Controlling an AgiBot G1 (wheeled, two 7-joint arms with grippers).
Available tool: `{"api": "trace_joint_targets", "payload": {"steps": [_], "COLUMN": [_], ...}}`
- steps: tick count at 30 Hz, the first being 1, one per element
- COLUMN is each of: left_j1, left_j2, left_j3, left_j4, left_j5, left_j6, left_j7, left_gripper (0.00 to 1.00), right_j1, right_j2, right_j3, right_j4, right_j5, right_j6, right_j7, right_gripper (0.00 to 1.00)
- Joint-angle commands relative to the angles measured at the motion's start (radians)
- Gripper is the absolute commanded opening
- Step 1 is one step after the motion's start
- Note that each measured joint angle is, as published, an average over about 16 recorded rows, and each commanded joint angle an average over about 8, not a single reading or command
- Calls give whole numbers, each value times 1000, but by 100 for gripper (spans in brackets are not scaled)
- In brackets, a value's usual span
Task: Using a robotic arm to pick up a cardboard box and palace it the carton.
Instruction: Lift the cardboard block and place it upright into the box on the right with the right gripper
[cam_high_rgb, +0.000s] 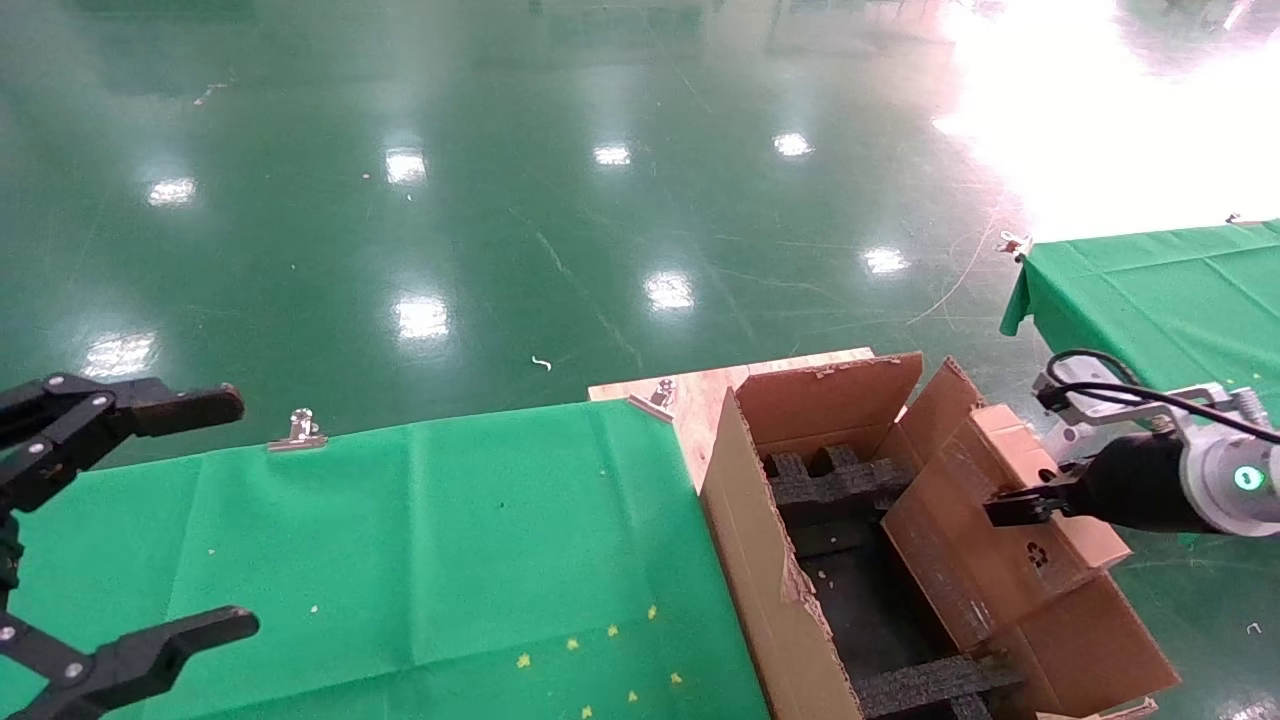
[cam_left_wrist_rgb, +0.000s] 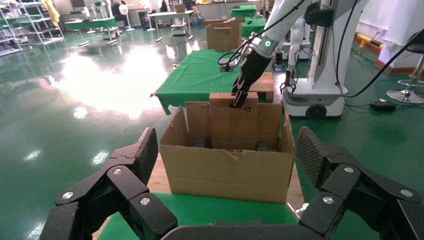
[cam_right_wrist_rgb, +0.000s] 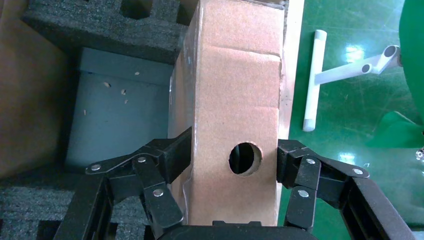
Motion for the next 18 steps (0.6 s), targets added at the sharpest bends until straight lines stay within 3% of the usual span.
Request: {"api": "trace_joint_targets", "payload": {"steps": [1, 18], "left_j1": [0, 0], "left_j2": [0, 0], "left_j3": [0, 0], "left_j4": [0, 0], "left_j5": [0, 0], "left_j6": [0, 0], "left_j7": [0, 0], "left_gripper": [100, 100], "right_j1": [-9, -68], "right_j2": [-9, -87], "right_j3": [-5, -37], "right_j4": [3, 1], "right_j5": [-11, -122], "right_j6": [10, 32], "right_j7": [23, 175], "right_gripper": [0, 0]}}
